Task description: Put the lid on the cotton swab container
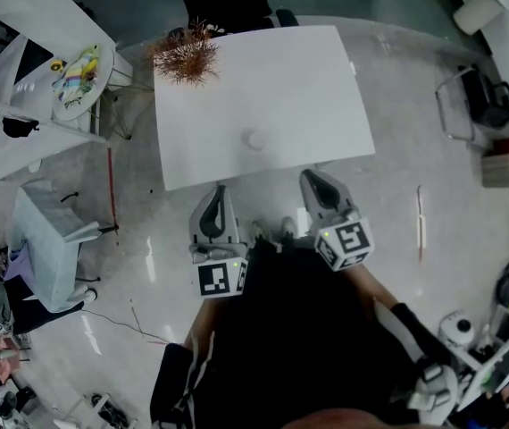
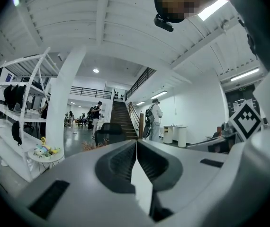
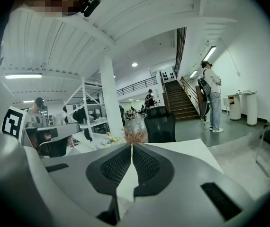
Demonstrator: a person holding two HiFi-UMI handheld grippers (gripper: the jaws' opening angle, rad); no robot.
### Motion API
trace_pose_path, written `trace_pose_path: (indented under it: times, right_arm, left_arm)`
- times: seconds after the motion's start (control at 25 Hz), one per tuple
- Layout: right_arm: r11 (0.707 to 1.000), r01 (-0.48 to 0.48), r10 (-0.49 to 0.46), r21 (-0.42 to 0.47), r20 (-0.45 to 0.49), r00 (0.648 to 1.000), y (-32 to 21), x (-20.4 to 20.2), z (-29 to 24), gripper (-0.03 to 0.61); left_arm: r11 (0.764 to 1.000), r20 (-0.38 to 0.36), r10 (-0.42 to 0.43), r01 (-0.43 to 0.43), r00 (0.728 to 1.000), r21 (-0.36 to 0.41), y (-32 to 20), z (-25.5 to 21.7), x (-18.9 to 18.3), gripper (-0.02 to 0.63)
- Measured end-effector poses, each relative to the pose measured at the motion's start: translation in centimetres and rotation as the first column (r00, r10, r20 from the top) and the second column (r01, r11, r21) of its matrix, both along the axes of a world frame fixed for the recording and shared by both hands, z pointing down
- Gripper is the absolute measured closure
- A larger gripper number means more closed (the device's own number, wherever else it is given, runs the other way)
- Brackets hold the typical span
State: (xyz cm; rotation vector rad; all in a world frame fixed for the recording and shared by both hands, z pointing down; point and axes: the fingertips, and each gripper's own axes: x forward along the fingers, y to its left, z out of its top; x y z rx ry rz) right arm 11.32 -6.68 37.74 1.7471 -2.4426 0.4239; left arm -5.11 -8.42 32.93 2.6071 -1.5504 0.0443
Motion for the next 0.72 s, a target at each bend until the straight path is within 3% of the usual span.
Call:
trace_pose_path:
  times: [0.72]
  right_arm:
    - [1.0, 0.019, -0.019, 0.0, -0.001, 1.0, -0.8, -1.0, 0.7, 0.566]
  left_arm:
    - [1.0, 0.008, 0.002, -0.002, 1.0, 0.001, -0.6, 0.6, -0.1, 0.604]
